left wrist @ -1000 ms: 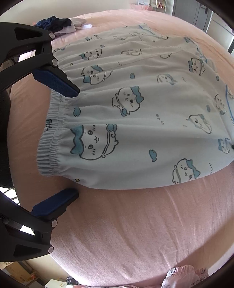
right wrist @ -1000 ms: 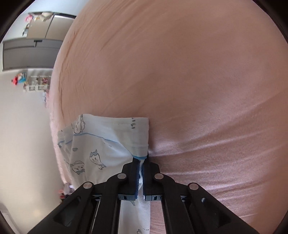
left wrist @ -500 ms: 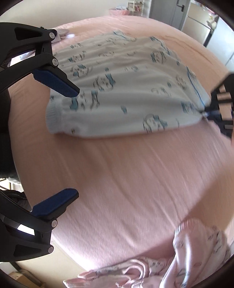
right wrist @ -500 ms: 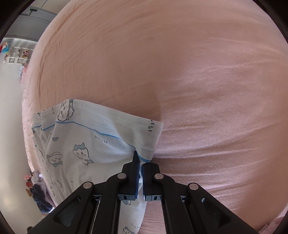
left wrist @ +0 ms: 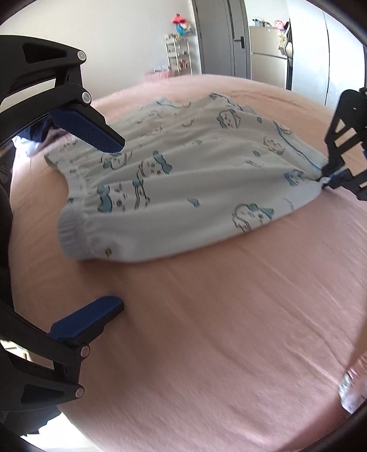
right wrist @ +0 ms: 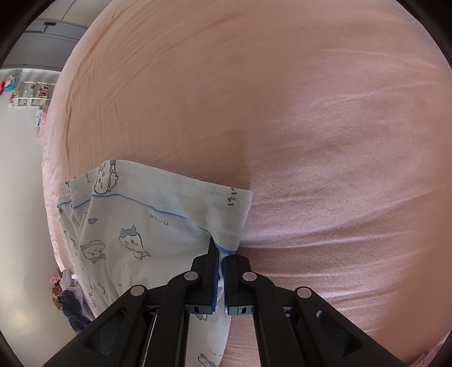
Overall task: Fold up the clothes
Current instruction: 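Close the left gripper on the elastic leg cuff while the right gripper holds the waistband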
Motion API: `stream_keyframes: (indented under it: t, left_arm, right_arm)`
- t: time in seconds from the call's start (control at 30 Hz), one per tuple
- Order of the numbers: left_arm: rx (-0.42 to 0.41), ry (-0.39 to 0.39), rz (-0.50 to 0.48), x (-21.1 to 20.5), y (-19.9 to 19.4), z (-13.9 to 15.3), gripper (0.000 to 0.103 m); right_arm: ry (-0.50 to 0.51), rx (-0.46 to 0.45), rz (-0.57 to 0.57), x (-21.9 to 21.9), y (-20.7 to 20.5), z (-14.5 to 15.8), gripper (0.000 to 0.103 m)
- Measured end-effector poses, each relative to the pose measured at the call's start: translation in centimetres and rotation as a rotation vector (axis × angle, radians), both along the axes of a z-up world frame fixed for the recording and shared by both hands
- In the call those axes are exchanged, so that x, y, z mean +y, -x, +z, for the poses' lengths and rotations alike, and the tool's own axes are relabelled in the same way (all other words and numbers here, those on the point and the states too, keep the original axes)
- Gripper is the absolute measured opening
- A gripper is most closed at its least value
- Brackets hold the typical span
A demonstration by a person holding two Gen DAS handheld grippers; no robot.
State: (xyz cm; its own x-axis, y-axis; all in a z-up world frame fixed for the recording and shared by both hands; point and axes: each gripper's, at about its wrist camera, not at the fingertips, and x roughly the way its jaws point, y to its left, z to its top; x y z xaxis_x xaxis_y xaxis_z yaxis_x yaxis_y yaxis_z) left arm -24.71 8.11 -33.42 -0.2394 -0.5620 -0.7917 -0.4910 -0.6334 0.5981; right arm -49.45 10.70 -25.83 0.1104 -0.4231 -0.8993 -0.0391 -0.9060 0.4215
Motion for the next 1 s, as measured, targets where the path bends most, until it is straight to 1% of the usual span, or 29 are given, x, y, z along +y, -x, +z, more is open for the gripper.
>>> stream_keyframes:
  t: [0.03,0.13,0.23,0.27,0.33,0.37,0.4,0.5,0.6,0.67,0.7,0.73,0.77,0.83,0.87,0.9,0.93,0.97,1.0]
  left_arm:
    - [-0.001,0.012,0.007,-0.3,0.2,-0.1,0.103]
    - [-0.006,-0.006,0.029,-0.9,0.9,0.8,0.103]
    - [0.018,0.037,0.016,-1.9,1.1,0.6,0.103]
    - [0.016,0.032,0.023,-2.6,1.1,0.4,0.103]
    - [0.016,-0.005,0.054,-4.1,1.6,0.6,0.103]
    - [0.020,-0.019,0.058,-4.1,2.1,1.1,0.103]
    - [0.025,-0.027,0.055,-3.7,2.6,1.7,0.103]
    - [0.043,-0.043,0.036,-4.4,1.9,1.8,0.102]
    - [0.049,-0.065,0.026,-3.7,1.6,1.7,0.097]
    - [0.052,-0.081,0.023,-4.3,1.3,1.9,0.092]
    - [0.059,-0.079,0.018,-4.5,1.2,1.4,0.087]
    - [0.065,-0.077,0.013,-4.6,1.1,0.9,0.079]
    - [0.068,-0.066,-0.004,-4.2,0.7,0.5,0.075]
    - [0.072,-0.044,-0.039,-3.4,-0.2,-0.3,0.059]
    - [0.070,-0.039,-0.053,-3.1,-0.5,-0.5,0.054]
    - [0.067,-0.035,-0.067,-2.8,-0.9,-0.8,0.043]
    - [0.063,-0.031,-0.080,-2.6,-1.2,-1.1,0.030]
    - [0.060,-0.027,-0.094,-2.3,-1.6,-1.3,0.024]
    - [0.057,-0.023,-0.108,-2.0,-1.9,-1.6,0.016]
  right_arm:
    - [0.002,-0.002,-0.003,0.1,0.0,0.2,0.000]
    - [-0.007,-0.002,-0.001,0.1,-0.2,0.8,0.000]
    - [-0.021,-0.002,0.005,0.0,-0.3,1.4,0.000]
    - [-0.026,-0.002,0.007,-0.1,-0.3,1.7,0.000]
    - [-0.034,-0.001,0.012,-0.2,-0.4,2.1,0.000]
    - [-0.035,-0.001,0.012,-0.1,-0.4,2.3,0.000]
    - [-0.036,-0.002,0.013,-0.1,-0.5,2.5,0.000]
    - [-0.037,-0.003,0.015,-0.1,-0.6,3.1,0.000]
    - [-0.038,-0.002,0.016,0.0,-0.8,3.8,0.000]
    - [-0.038,-0.001,0.016,0.0,-0.9,4.2,0.000]
    - [-0.038,-0.001,0.017,0.0,-1.0,4.5,0.000]
    - [-0.038,-0.001,0.017,0.1,-1.0,4.7,0.000]
    - [-0.039,0.000,0.017,0.1,-1.1,4.9,0.000]
    - [-0.039,0.000,0.018,0.1,-1.2,5.4,0.000]
    - [-0.039,0.001,0.018,0.1,-1.3,5.6,0.000]
    - [-0.039,0.001,0.019,0.2,-1.4,5.8,0.000]
    - [-0.040,0.002,0.019,0.2,-1.4,6.0,0.000]
    - [-0.042,0.005,0.019,0.2,-1.5,6.3,0.000]
    - [-0.043,0.008,0.018,0.2,-1.5,6.5,0.000]
